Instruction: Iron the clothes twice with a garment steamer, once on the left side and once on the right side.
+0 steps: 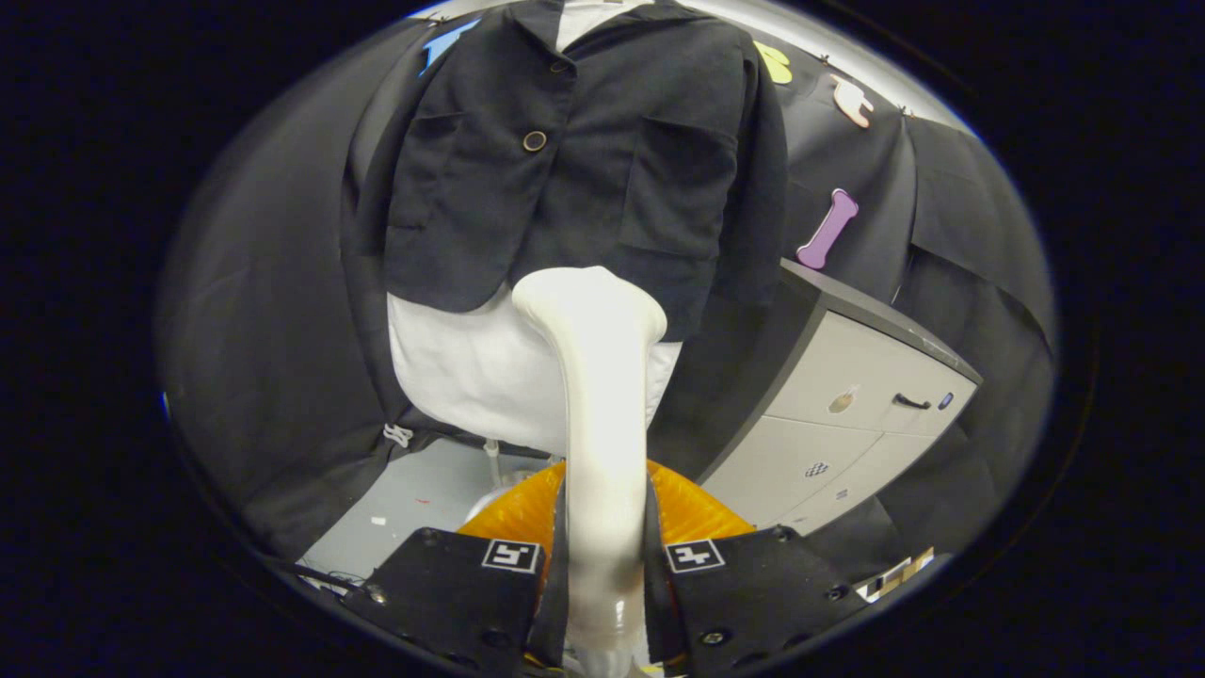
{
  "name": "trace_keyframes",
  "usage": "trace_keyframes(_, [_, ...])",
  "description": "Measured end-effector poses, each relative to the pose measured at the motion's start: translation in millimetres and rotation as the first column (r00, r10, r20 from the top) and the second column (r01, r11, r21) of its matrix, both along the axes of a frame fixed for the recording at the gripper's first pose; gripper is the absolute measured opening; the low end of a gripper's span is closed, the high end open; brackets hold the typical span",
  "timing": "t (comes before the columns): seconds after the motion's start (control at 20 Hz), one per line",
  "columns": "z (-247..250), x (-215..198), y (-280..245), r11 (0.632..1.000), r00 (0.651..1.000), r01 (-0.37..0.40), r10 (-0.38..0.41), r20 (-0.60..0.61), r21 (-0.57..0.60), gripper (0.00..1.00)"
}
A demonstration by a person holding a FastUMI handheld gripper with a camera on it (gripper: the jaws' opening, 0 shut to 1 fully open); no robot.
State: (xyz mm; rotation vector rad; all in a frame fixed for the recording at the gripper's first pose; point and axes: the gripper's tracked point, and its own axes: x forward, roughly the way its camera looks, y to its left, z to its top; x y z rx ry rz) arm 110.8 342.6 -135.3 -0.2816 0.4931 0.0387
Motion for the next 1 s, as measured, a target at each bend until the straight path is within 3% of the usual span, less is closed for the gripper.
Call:
trace_keyframes(0.15, [37,-8,11,0.999,0.994,-0.021,0.018,0.112,0.027,0.35])
trace_keyframes(0.3, [105,-17,37,0.994,0.959,-0.068,0.043,0.279,0.081,0.35])
trace_keyframes(0.45, [185,-16,68,0.984,0.891,-0.143,0.080,0.447,0.109,0.35])
trace_keyframes(0.75, [319,0,118,0.962,0.709,-0.243,0.091,0.699,0.122,0.35])
trace_keyframes(1.0, [367,28,156,0.951,0.655,-0.289,0.113,0.747,0.110,0.35])
